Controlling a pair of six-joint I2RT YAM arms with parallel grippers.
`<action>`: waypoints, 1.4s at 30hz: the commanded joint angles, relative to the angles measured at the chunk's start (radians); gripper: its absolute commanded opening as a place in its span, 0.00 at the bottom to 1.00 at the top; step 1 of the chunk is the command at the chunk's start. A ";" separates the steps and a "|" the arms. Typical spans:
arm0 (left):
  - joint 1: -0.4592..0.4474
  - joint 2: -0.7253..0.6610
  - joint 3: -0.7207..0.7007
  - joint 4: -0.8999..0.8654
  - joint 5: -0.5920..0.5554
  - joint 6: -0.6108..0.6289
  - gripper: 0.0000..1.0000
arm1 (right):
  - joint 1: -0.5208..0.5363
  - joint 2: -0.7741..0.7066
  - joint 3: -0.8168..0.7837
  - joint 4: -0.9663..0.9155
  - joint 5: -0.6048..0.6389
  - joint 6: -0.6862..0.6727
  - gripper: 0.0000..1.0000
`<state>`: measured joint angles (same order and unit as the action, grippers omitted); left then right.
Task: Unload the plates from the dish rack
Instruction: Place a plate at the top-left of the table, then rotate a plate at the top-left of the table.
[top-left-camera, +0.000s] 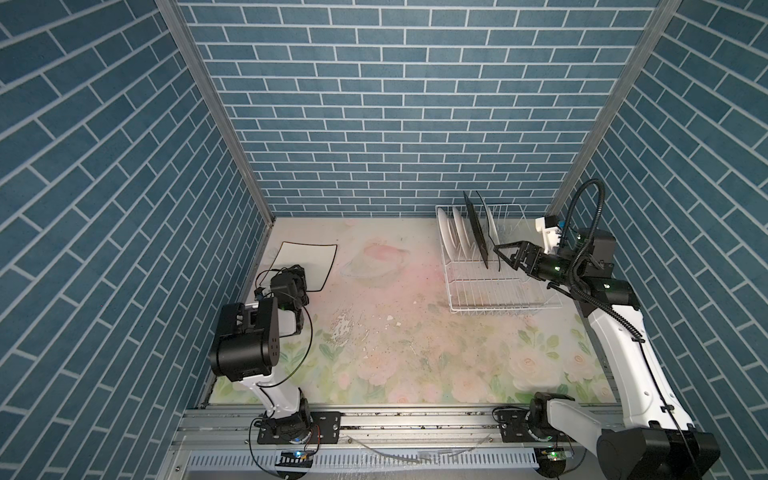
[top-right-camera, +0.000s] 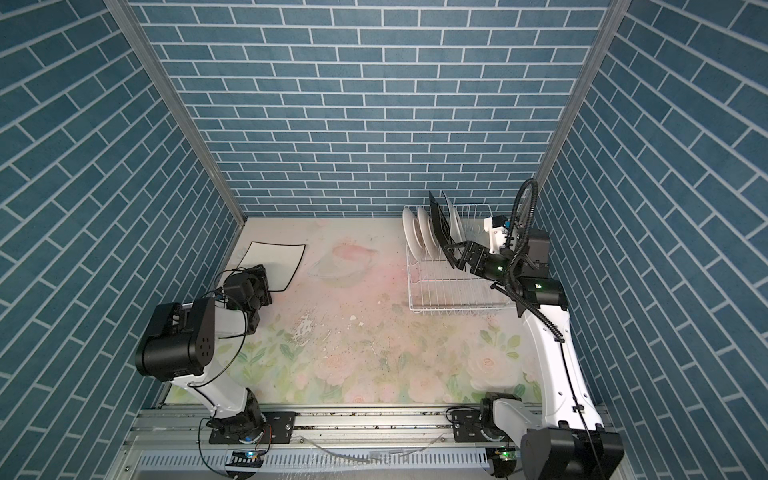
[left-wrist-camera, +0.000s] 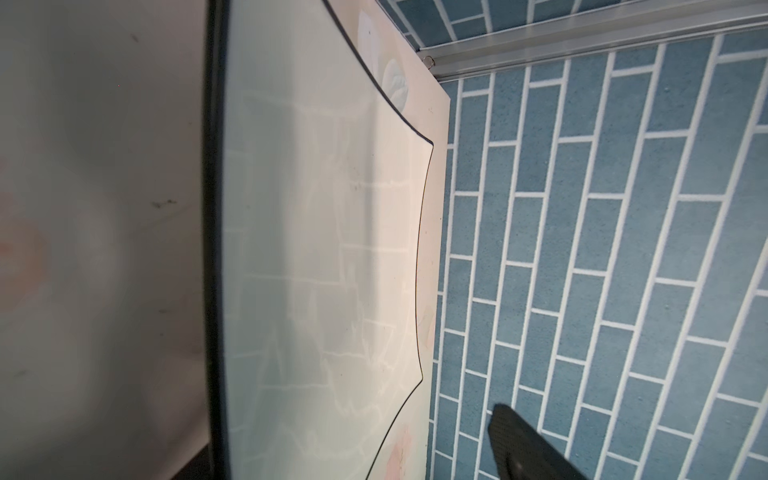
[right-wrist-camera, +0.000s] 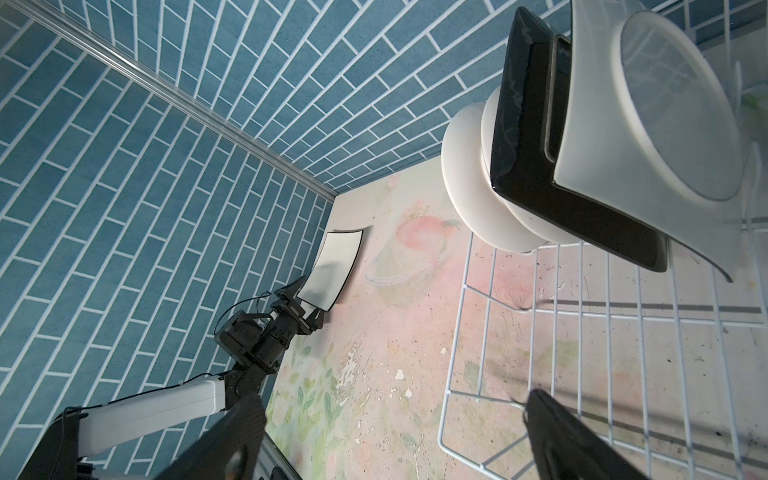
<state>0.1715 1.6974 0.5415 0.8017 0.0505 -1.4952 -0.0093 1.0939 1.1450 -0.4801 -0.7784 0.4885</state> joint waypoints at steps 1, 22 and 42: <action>-0.001 -0.023 0.028 -0.120 0.015 0.030 0.93 | -0.009 -0.009 -0.024 -0.017 0.008 -0.048 0.98; -0.015 -0.061 0.052 -0.206 0.074 0.040 1.00 | -0.028 -0.051 -0.006 -0.104 0.016 -0.094 0.98; -0.053 -0.142 0.044 -0.374 0.015 0.054 1.00 | -0.044 -0.049 0.004 -0.154 0.058 -0.116 0.98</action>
<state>0.1200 1.6169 0.6041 0.5224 0.1127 -1.4631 -0.0463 1.0588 1.1450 -0.5972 -0.7597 0.4118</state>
